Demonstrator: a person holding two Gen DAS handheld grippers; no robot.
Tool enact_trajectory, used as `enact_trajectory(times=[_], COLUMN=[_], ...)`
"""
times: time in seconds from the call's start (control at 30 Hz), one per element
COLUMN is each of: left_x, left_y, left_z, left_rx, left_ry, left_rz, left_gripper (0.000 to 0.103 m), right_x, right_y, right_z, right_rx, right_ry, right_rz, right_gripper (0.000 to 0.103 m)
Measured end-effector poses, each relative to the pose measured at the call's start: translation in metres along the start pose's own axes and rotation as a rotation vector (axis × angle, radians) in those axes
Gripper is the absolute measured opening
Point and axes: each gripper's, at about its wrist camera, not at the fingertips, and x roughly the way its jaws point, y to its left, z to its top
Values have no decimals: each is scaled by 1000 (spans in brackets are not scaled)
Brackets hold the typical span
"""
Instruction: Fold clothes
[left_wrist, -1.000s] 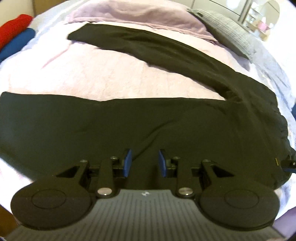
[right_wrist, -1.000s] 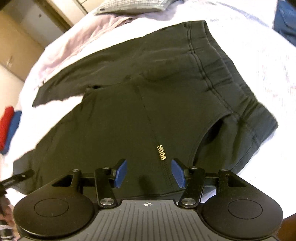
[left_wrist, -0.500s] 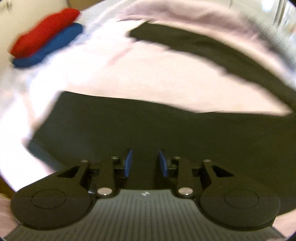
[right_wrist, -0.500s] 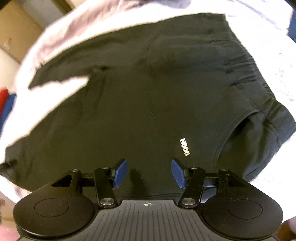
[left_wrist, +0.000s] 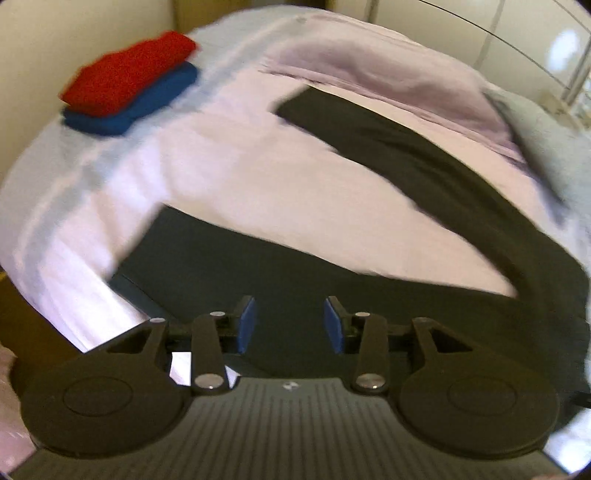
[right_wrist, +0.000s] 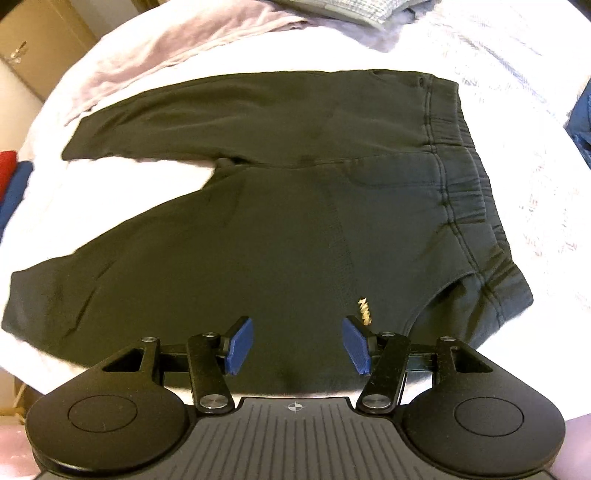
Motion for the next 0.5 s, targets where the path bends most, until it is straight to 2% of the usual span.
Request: enact_trajectory(times=[0.13,0.27,0.33,0.5], left_x=[-30,-55,-68,-99], left_y=[-49,-66,-74,-92], left_z=[-10,-14,-16,-20], left_rx=[52,89,106,149], left_ry=[9,-9,-18,-42], left_rz=[-59,-38,-25,7], left_gripper=[37,39,45,47], right_x=[-31,-64,-81,-111], right_y=[0,-5,-7,-9], right_z=[-11,-14,-14,-17], right_rx=[-7,-10,-16,-35], right_ry=[-34,-73,-104,-147], right_rz=[41,56,57,48], right_gripper=[58,58,58,58])
